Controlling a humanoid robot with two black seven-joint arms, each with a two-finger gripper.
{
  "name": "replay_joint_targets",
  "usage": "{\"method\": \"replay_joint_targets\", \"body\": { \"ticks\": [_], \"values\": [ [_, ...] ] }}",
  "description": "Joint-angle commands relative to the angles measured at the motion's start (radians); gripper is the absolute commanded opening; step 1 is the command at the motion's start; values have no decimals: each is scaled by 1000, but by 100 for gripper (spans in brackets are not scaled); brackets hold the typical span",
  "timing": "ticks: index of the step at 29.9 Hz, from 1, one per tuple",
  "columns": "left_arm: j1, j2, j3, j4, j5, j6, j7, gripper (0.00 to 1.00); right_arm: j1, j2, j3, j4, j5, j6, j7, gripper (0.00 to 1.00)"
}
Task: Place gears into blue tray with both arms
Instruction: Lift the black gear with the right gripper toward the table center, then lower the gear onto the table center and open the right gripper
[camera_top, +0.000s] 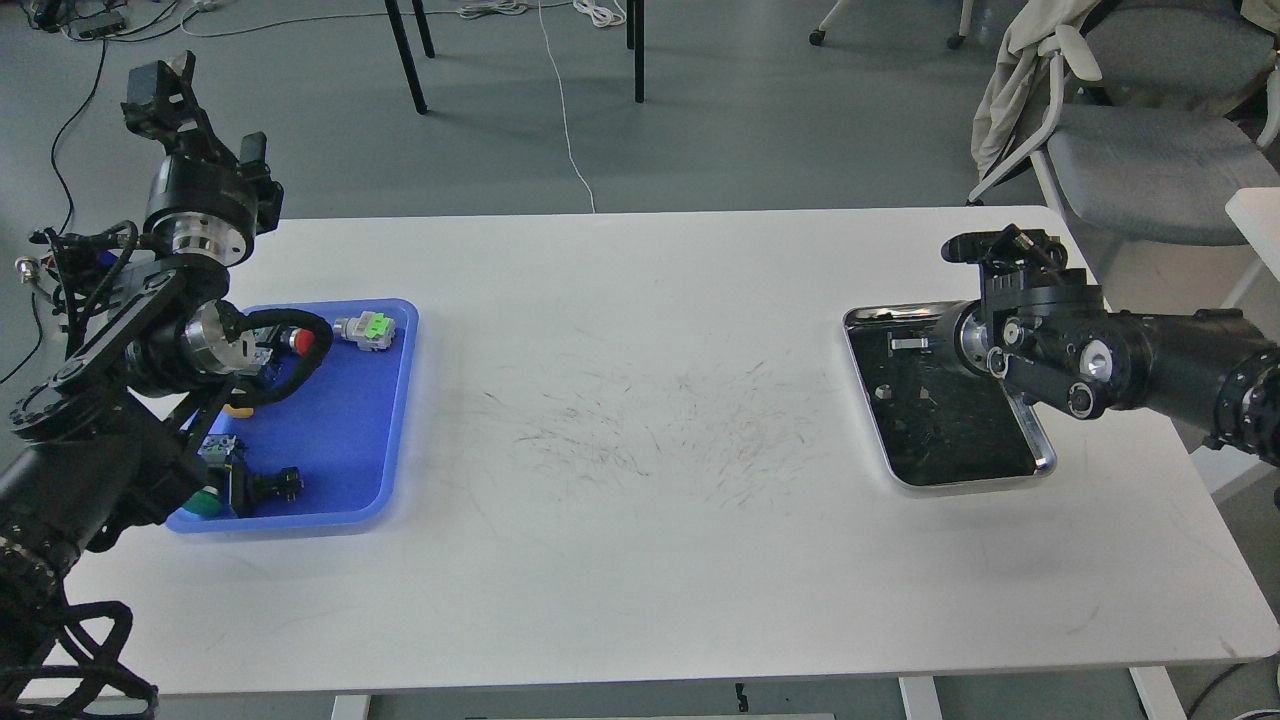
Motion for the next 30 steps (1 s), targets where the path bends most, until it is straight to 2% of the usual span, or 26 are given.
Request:
{"method": "replay_joint_targets", "body": {
  "ticks": [1,4,9,13,18,23,30],
  "values": [
    [0,4,-1,2,0,0,2,98,148,-54,18,106,12,0,-1,4],
    [0,10,0,2,0,0,0,98,269,-103,51,186,60,6,-1,4],
    [0,16,0,2,-2,0,2,98,348,-76,61,265,153,3,12,4],
    [3,18,2,2,0,0,2,98,273,51,113,253,153,-27,89,4],
    [15,24,2,2,0,0,0,98,158,274,152,169,151,-118,103,4],
    [15,33,3,2,0,0,0,98,56,288,160,101,153,-218,106,4],
    [23,44,2,-5,-2,0,0,98,-16,288,186,133,154,-238,108,5]
  ]
}}
